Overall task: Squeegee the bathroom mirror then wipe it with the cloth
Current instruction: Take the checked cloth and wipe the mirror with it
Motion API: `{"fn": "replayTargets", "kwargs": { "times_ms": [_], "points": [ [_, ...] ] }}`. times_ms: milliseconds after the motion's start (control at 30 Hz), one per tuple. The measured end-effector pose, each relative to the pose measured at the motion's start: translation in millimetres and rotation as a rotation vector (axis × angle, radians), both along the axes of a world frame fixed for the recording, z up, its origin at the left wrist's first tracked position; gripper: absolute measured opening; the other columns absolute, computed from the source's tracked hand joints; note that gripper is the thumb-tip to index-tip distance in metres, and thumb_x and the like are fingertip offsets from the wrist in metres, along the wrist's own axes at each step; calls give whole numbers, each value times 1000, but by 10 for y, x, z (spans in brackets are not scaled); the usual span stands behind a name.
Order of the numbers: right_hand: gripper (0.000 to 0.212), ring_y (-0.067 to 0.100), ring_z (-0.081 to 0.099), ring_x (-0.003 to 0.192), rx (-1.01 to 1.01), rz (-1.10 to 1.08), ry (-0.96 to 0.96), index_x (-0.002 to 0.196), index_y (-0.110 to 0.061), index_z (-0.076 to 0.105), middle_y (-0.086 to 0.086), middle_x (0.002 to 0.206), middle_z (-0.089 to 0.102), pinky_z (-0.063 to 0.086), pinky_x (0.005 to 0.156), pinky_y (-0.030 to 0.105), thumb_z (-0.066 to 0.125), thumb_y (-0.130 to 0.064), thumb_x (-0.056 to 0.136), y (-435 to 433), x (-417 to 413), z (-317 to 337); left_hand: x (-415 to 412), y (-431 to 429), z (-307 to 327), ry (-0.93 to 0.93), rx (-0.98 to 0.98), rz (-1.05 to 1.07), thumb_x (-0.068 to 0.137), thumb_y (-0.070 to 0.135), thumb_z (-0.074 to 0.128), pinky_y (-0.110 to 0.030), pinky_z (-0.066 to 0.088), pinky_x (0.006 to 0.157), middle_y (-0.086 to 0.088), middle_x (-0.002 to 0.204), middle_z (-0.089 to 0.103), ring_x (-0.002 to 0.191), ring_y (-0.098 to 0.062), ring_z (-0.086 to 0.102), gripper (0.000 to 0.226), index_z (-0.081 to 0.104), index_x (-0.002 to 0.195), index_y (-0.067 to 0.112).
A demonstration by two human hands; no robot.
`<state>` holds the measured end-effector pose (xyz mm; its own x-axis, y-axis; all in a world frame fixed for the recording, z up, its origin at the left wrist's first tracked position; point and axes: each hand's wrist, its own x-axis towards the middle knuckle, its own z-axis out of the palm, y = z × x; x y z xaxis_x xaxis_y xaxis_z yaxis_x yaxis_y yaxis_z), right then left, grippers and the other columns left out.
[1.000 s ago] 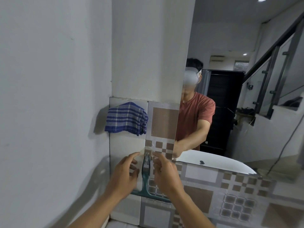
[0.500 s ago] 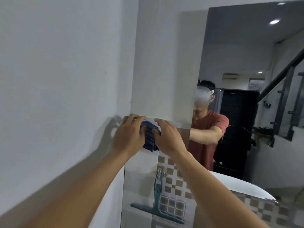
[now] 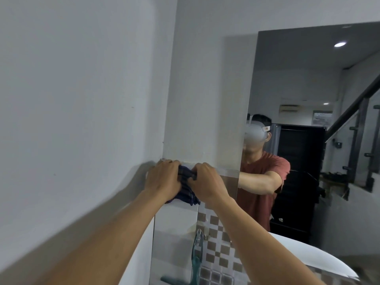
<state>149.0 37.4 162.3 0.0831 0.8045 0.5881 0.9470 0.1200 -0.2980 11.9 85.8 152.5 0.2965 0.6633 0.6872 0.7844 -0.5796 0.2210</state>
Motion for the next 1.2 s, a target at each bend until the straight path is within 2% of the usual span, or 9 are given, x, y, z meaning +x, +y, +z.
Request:
{"fn": "replayTargets", "kwargs": {
  "times_ms": [233, 300, 433, 567, 800, 967, 1067, 1133, 1200],
  "points": [
    [11, 26, 55, 69, 79, 70, 82, 100, -16, 45, 3, 79, 60, 34, 52, 34, 50, -22, 93, -207, 19, -10, -42, -123, 100, -38, 140, -29, 86, 16, 59, -33, 40, 88, 7, 116, 69, 107, -21, 53, 37, 61, 122, 25],
    [11, 27, 55, 67, 123, 68, 93, 100, -18, 44, 4, 77, 60, 34, 53, 35, 50, -23, 93, -302, 62, 12, -65, -164, 186, -23, 39, -78, 86, 19, 59, -37, 43, 94, 2, 121, 66, 115, -26, 51, 44, 61, 130, 24],
    [12, 25, 57, 66, 149, 92, 112, 99, -18, 45, 3, 74, 61, 39, 51, 34, 54, -21, 91, -536, 191, 34, -32, -273, 344, 8, -261, -205, 88, 33, 54, -43, 46, 92, -4, 105, 62, 113, -31, 50, 12, 61, 97, 33],
    [15, 21, 58, 66, 63, 159, 209, 99, -16, 44, 1, 76, 60, 46, 55, 33, 57, -17, 92, -815, 364, 82, 146, -513, 454, -39, -499, -388, 95, 24, 58, -39, 50, 86, -3, 110, 64, 102, -23, 60, 23, 51, 117, 23],
    [36, 25, 67, 97, -141, 280, 610, 109, -15, 55, 14, 107, 67, 58, 78, 39, 76, -31, 85, -1267, 743, 218, 392, -788, 579, -17, -462, -534, 89, 17, 70, -40, 57, 82, -6, 108, 64, 97, -25, 64, 33, 51, 114, 23],
    [13, 17, 66, 81, 17, 285, 720, 99, -8, 62, 12, 99, 66, 58, 67, 24, 70, -4, 91, -1585, 917, 326, 494, -947, 708, -16, -448, -637, 80, 22, 83, -38, 56, 89, -2, 109, 68, 99, -21, 66, 44, 60, 117, 21],
    [15, 28, 70, 88, 124, 292, 782, 91, -10, 67, 23, 108, 68, 61, 83, 42, 77, -3, 84, -1711, 1043, 390, 584, -1040, 817, -68, -504, -718, 81, 24, 82, -37, 56, 86, -2, 97, 71, 94, -24, 68, 25, 69, 102, 21],
    [20, 28, 73, 96, 195, 211, 742, 89, -19, 75, 16, 111, 71, 60, 88, 49, 87, -18, 72, -1785, 1128, 431, 668, -1114, 911, -118, -550, -774, 84, 20, 80, -40, 57, 89, -4, 98, 72, 98, -28, 68, 19, 73, 102, 18],
    [19, 31, 72, 99, 248, 181, 740, 88, -20, 78, 12, 115, 70, 60, 87, 51, 87, -14, 72, -1869, 1211, 482, 759, -1191, 1018, -167, -586, -828, 85, 14, 78, -39, 59, 90, -4, 100, 74, 101, -28, 69, 18, 77, 104, 16]
  ]
}}
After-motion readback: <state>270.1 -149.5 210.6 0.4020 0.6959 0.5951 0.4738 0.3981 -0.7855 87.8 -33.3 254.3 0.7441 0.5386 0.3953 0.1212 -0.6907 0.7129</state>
